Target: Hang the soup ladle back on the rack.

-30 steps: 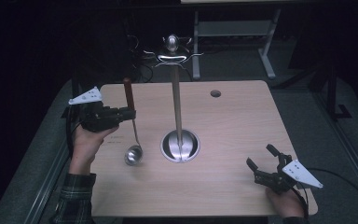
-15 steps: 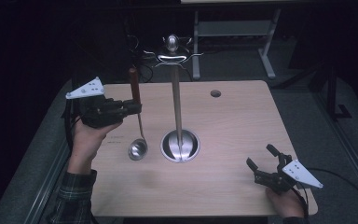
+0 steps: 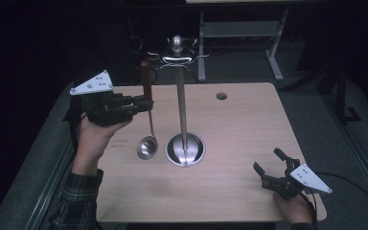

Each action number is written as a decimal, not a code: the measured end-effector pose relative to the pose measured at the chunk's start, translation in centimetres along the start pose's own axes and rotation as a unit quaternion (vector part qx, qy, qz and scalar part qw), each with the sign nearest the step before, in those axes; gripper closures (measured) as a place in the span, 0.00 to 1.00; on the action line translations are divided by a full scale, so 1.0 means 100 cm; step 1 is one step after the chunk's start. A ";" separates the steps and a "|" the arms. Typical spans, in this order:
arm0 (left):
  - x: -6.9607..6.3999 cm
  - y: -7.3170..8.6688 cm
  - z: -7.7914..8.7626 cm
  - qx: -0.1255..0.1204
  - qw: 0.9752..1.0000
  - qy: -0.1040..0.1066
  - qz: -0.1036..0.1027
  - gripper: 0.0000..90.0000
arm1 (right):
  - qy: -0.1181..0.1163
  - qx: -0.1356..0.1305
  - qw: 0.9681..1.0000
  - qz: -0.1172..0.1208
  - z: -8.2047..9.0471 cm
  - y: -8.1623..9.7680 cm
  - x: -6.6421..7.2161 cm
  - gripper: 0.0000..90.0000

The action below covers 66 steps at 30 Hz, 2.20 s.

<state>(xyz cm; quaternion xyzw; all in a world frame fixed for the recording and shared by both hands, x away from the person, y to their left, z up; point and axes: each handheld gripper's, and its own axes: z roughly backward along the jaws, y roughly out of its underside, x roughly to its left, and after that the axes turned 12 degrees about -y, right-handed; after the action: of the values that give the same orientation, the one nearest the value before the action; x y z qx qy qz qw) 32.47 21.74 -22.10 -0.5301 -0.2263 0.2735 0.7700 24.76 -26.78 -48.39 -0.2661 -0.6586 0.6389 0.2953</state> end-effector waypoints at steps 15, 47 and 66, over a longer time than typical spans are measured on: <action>-0.006 -0.006 -0.012 0.008 1.000 0.000 -0.003 0.82 | 0.000 0.000 1.000 0.000 0.000 0.000 0.000 0.09; -0.005 -0.009 -0.033 0.028 0.999 -0.025 0.005 0.82 | 0.000 0.000 1.000 0.000 0.000 0.000 0.000 0.09; -0.001 -0.003 -0.024 0.050 0.998 -0.023 -0.008 0.66 | 0.000 0.000 1.000 0.000 0.000 0.000 0.000 0.09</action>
<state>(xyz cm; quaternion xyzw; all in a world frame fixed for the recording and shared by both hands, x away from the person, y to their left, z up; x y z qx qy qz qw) 34.01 19.89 -22.60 -0.4826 -0.2348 0.2904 0.7923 24.73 -26.78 -48.39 -0.2658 -0.6586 0.6392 0.2951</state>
